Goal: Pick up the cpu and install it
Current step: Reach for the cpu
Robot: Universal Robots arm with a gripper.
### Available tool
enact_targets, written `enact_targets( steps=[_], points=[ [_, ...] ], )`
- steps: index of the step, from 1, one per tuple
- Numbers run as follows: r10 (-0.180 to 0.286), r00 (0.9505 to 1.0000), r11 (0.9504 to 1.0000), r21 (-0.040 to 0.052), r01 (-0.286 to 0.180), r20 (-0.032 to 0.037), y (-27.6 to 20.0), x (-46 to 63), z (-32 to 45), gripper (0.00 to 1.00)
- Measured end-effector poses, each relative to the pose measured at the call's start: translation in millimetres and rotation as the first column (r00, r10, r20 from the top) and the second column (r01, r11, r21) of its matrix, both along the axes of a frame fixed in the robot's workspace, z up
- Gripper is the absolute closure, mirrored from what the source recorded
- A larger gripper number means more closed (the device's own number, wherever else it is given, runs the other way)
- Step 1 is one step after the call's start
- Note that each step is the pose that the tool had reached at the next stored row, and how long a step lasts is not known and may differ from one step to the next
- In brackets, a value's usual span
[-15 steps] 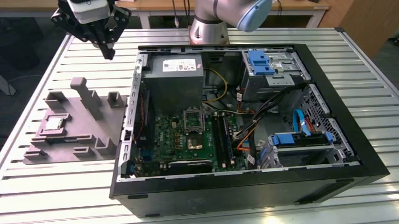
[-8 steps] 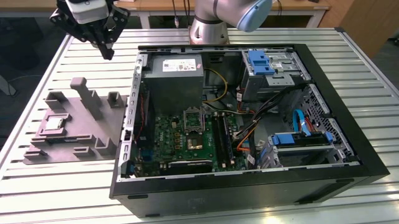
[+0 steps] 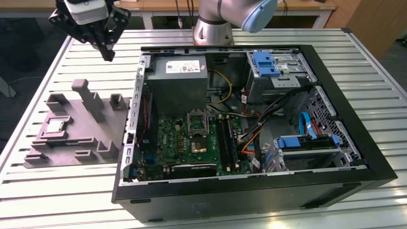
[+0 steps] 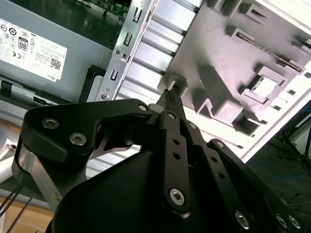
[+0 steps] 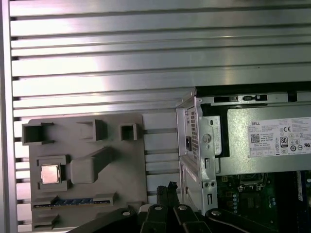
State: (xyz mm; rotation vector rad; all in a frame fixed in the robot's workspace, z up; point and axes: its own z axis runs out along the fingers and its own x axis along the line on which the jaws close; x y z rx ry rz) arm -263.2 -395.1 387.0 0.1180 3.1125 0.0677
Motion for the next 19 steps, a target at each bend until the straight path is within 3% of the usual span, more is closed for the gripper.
enact_targets(
  steps=[19],
  points=[
    [0.0, 1.0, 1.0, -0.0001, 0.0, -0.0001, 0.0, -7.9, -0.6, 0.89]
  ],
)
